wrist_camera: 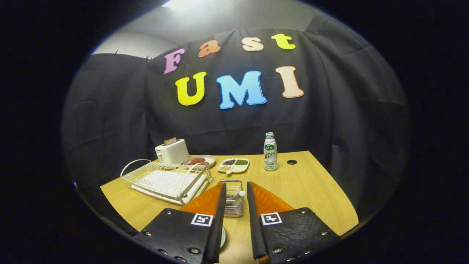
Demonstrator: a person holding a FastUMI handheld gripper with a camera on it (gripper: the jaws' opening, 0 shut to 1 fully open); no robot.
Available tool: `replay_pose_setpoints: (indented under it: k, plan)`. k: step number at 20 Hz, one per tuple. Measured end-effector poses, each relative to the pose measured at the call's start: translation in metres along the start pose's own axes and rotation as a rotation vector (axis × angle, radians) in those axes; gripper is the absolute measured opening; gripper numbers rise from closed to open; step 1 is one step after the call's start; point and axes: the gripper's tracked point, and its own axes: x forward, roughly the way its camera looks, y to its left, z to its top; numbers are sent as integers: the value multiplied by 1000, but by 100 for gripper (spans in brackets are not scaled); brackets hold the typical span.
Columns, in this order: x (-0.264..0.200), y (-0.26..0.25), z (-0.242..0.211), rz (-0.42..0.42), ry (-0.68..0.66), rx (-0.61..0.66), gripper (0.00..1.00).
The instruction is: Take the plate from the dish rack, then take the spoon from the basket and place it into the plate.
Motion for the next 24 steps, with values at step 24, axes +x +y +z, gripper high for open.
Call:
replay_pose_setpoints:
  k: [24]
  plan:
    - [85, 4, -39, 7, -59, -59, 9]
